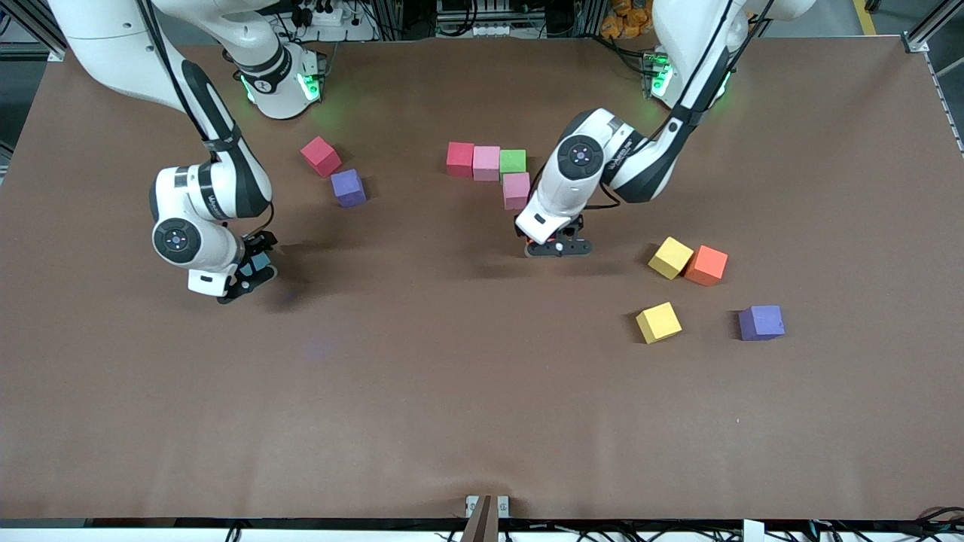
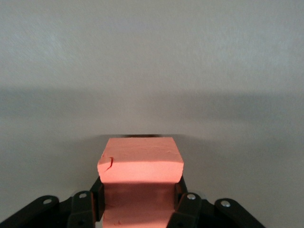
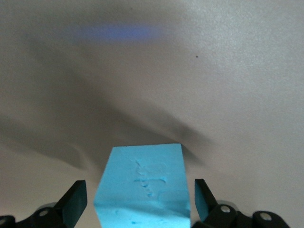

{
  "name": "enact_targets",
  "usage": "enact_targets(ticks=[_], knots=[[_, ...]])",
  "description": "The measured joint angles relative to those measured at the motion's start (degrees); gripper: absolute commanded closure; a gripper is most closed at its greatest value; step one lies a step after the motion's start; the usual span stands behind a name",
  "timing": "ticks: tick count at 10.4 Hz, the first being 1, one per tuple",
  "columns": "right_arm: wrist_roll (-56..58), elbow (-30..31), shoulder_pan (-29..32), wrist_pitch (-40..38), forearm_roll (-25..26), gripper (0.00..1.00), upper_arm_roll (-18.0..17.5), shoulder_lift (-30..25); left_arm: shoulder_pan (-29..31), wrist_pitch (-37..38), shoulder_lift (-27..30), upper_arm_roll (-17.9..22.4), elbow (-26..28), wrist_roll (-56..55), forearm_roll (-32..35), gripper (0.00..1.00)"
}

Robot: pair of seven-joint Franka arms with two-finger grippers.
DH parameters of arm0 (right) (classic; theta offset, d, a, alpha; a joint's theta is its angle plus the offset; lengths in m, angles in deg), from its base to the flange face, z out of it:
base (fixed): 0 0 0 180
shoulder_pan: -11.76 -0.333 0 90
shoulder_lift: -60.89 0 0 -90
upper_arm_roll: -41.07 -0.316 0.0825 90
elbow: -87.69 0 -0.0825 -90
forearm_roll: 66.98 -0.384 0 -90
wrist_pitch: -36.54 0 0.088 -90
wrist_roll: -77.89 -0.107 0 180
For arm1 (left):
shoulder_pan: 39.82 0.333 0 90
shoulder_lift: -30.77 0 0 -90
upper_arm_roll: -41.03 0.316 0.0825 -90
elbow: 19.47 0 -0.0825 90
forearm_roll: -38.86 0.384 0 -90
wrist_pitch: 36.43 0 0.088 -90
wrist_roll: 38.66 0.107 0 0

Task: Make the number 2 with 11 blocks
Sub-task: 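Carry the orange block with the left gripper while the right gripper holds cyan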

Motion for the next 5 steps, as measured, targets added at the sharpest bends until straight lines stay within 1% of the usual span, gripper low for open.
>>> enact_targets(ticks=[5], knots=[[2.2, 0.8, 1.4, -0.1, 0.0, 0.0, 0.1, -0.4, -2.7, 0.0, -1.1, -0.2, -1.1, -1.5, 0.0, 0.55]])
